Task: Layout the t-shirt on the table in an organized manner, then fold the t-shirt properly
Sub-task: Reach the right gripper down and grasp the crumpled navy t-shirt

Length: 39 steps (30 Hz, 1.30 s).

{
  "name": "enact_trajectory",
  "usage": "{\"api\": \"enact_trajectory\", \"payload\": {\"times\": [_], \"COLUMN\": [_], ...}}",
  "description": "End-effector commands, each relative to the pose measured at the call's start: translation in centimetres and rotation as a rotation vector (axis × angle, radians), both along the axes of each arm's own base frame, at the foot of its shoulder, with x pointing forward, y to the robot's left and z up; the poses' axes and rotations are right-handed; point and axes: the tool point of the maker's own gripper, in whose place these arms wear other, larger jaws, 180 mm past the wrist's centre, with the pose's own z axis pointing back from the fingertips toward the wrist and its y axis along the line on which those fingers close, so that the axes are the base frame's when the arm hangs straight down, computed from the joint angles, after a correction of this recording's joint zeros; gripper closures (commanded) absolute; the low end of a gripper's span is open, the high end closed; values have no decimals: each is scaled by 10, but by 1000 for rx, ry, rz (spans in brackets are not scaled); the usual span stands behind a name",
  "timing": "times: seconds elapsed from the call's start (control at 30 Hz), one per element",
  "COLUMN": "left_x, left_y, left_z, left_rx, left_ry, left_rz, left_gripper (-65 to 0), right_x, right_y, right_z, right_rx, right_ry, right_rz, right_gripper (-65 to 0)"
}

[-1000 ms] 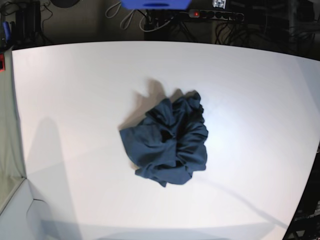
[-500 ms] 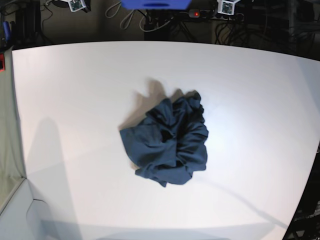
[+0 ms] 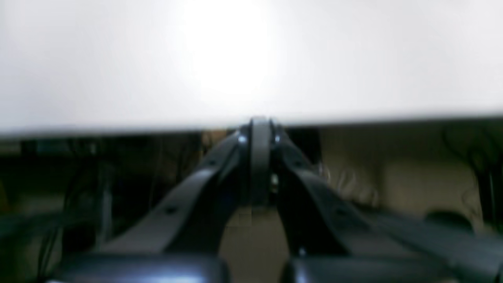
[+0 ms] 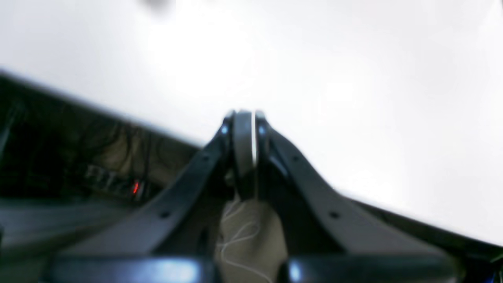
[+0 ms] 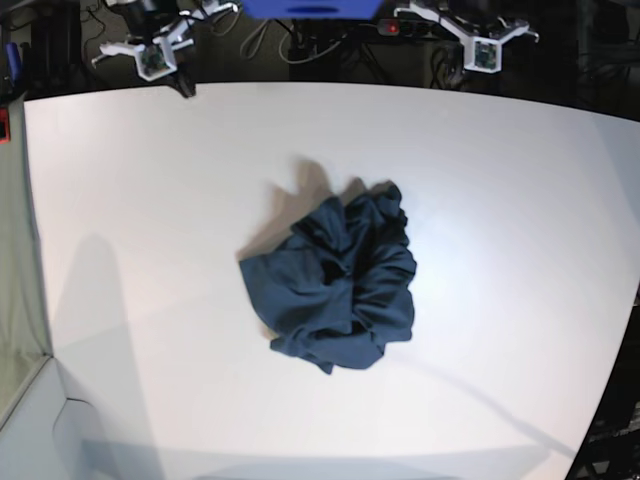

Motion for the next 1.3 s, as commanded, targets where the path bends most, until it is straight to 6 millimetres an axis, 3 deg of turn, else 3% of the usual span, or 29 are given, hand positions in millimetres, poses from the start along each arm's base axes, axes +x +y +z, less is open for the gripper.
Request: {"api": "enact_trajectory", "payload": {"times": [0.0, 0.1, 0.3, 0.5, 0.63, 0.87, 1.27], "left_x": [0, 3, 11, 10, 10, 12, 23], "left_y": [4, 10, 11, 7, 7, 7, 9], "left_z": [7, 9, 11, 11, 10, 11, 15], "left_rx": [10, 21, 24, 16, 16, -84, -185], "left_ry": [-20, -31, -50, -47, -46, -48, -65], "left_rz": [7, 20, 22, 18, 18, 71, 101], "left_gripper": [-3, -4, -5, -5, -32, -295, -302], "right_x": [10, 33, 80, 124, 150, 183, 218], "right_y": [10, 25, 54, 90, 123, 142, 148], "right_z": [12, 23, 53, 66, 77, 102, 72], "right_rx": [38, 85, 189, 229, 236, 258, 193], "right_ry": [-57, -124, -267, -247, -194, -210, -163], "right_rz": [-4, -16, -39, 13, 86, 99, 113], "right_gripper": [0, -46, -260, -352, -370, -371, -371]}}
